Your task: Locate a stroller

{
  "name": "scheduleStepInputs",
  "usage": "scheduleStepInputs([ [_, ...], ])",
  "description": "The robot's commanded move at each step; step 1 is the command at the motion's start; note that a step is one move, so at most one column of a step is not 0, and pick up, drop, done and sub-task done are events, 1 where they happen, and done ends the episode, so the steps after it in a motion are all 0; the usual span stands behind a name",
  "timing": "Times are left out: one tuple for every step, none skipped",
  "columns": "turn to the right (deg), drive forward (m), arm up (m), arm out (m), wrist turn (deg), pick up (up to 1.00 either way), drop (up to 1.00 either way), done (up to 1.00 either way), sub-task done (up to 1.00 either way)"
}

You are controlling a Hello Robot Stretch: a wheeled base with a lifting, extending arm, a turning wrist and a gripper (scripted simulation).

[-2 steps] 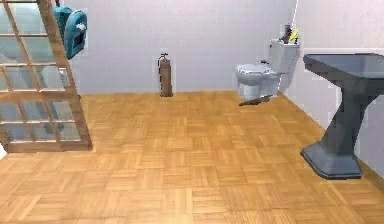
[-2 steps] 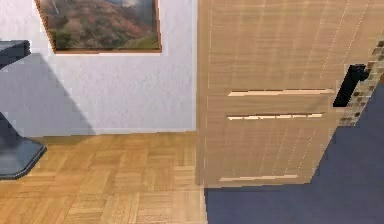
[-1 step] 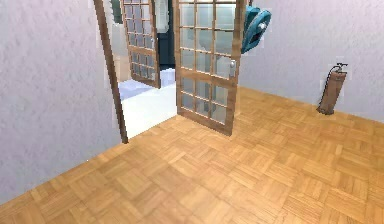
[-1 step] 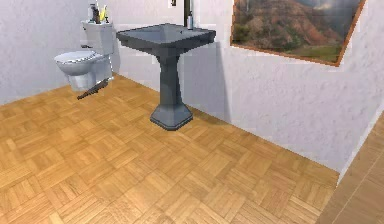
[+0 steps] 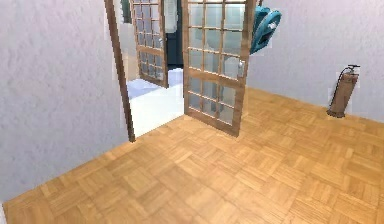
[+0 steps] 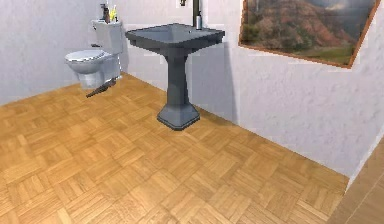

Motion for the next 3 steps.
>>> scheduleStepInputs([
  [0.0, 0.20, 0.00, 0.00, 0.0, 0.00, 0.00, 0.00, 0.00],
  [-6.0, 0.00, 0.00, 0.00, 0.0, 0.00, 0.00, 0.00, 0.00],
  [0.0, 1.00, 0.00, 0.00, 0.0, 0.00, 0.00, 0.00, 0.00],
])
